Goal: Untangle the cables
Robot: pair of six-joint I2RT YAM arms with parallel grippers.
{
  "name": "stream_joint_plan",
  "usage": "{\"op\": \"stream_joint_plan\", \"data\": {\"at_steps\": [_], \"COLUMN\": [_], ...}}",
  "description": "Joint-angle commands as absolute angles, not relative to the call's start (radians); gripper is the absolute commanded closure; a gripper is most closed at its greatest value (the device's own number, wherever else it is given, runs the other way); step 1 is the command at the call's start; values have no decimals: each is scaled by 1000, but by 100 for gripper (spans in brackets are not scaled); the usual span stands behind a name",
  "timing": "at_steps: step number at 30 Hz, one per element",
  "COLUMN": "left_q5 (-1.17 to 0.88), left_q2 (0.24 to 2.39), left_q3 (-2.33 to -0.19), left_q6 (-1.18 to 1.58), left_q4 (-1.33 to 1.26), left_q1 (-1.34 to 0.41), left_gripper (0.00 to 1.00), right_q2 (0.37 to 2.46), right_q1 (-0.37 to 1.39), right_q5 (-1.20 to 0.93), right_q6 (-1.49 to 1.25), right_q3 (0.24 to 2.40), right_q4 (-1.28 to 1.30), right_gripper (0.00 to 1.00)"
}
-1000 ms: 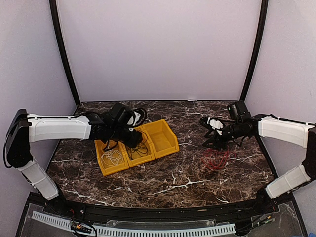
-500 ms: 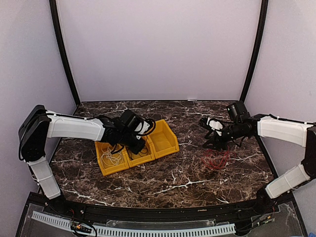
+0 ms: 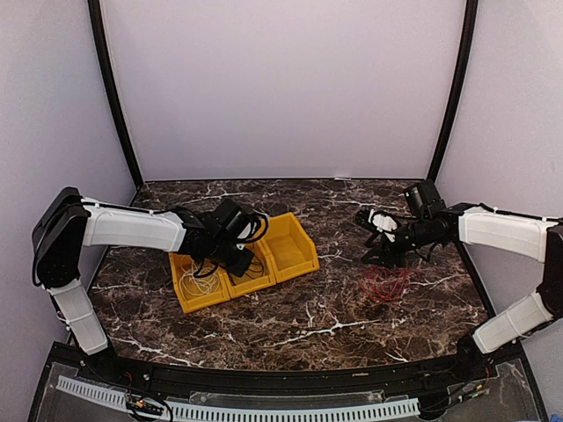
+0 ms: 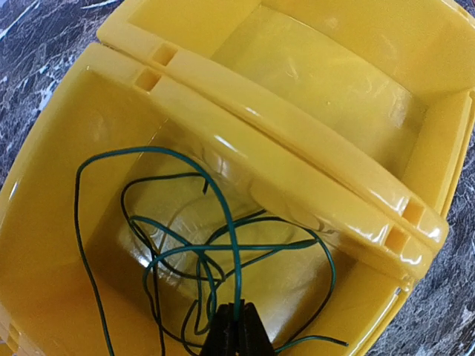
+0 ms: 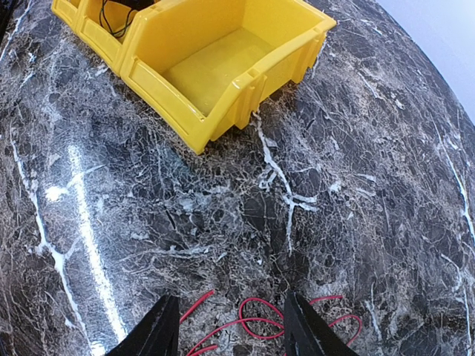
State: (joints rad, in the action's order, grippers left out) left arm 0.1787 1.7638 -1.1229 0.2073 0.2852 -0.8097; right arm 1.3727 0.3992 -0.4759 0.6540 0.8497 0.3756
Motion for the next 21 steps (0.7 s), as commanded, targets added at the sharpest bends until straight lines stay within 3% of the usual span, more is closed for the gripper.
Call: {"op": "stream_joint_plan", "data": {"at_steps": [1,5,10,12,21], "left_q5": [189,154,172,207,228], "left_q2": [1702,1730,1718,1678,1544], "left_q3": [-1078,-1091,-1198,-1213,-1251], "left_q6": [338,343,313,283,174], "left_q4": [341,316,357,350,286], "left_q1": [-805,-807,-831,-845,-919], "left_gripper": [100,100,69,61,51], "right_q2": [1377,1377,1370,1375,1387], "right_q1": [397,397,379,363,297], "right_q5": [-480,-466,-370,-324,-185], "right_q6": [660,648,611,627,638], "right_q3": [857,860,912,945,946], "right_q4": [377,371,428,497,663], "right_gripper": [50,50,48,47,39]}}
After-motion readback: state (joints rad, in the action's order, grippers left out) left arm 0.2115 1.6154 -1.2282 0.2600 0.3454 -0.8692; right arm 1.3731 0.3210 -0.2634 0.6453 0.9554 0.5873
